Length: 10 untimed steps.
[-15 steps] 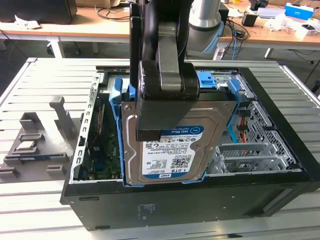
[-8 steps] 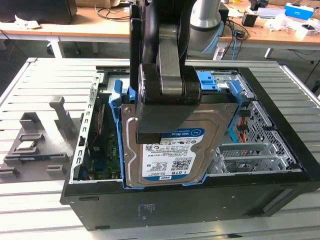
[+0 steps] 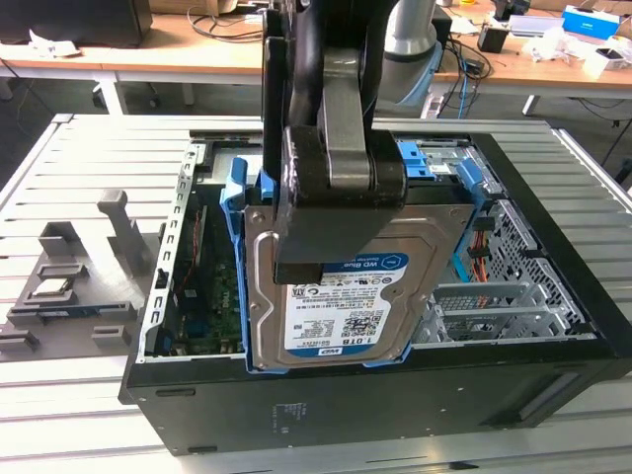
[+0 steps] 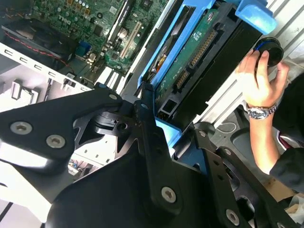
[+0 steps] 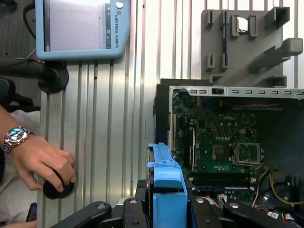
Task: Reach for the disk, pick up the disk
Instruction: 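Pick up the disk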
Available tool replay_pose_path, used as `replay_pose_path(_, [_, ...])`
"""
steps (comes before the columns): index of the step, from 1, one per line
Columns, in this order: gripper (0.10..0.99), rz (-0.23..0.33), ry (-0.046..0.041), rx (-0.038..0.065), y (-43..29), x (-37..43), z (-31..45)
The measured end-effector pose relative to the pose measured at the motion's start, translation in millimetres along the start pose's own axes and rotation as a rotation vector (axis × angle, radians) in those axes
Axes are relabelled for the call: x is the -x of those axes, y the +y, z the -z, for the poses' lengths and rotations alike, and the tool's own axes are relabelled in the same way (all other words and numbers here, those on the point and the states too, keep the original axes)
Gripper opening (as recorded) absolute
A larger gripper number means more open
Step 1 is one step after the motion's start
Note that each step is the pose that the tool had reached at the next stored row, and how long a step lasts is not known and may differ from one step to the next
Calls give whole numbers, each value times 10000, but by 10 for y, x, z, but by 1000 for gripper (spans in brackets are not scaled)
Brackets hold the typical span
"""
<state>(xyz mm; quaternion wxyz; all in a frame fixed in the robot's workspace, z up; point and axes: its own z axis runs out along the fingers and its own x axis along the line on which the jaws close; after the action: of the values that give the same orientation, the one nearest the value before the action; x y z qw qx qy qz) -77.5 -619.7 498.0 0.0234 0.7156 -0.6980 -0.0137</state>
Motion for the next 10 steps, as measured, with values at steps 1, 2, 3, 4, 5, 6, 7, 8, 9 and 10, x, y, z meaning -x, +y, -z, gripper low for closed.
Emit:
replay_pose_path(1, [369, -1, 0, 0, -6, 0, 0])
replay_pose_path(2, [369, -1, -1, -1, -16, 0, 0])
replay_pose_path(3, [369, -1, -1, -1, -26, 0, 1])
replay_pose_path(4, [369, 0, -1, -1, -48, -1, 2])
replay_pose_path(5, [369, -1, 0, 0, -73, -2, 4])
replay_pose_path(6, [369, -2, 0, 0, -88, -2, 4])
replay_pose_path(7, [369, -1, -1, 0, -109, -2, 5])
replay_pose_path(8, [369, -1, 0, 0, -137, -3, 7])
replay_pose_path(9, [369, -1, 1, 0, -164, -4, 8])
replay_pose_path(10, [369, -1, 0, 0, -211, -5, 10])
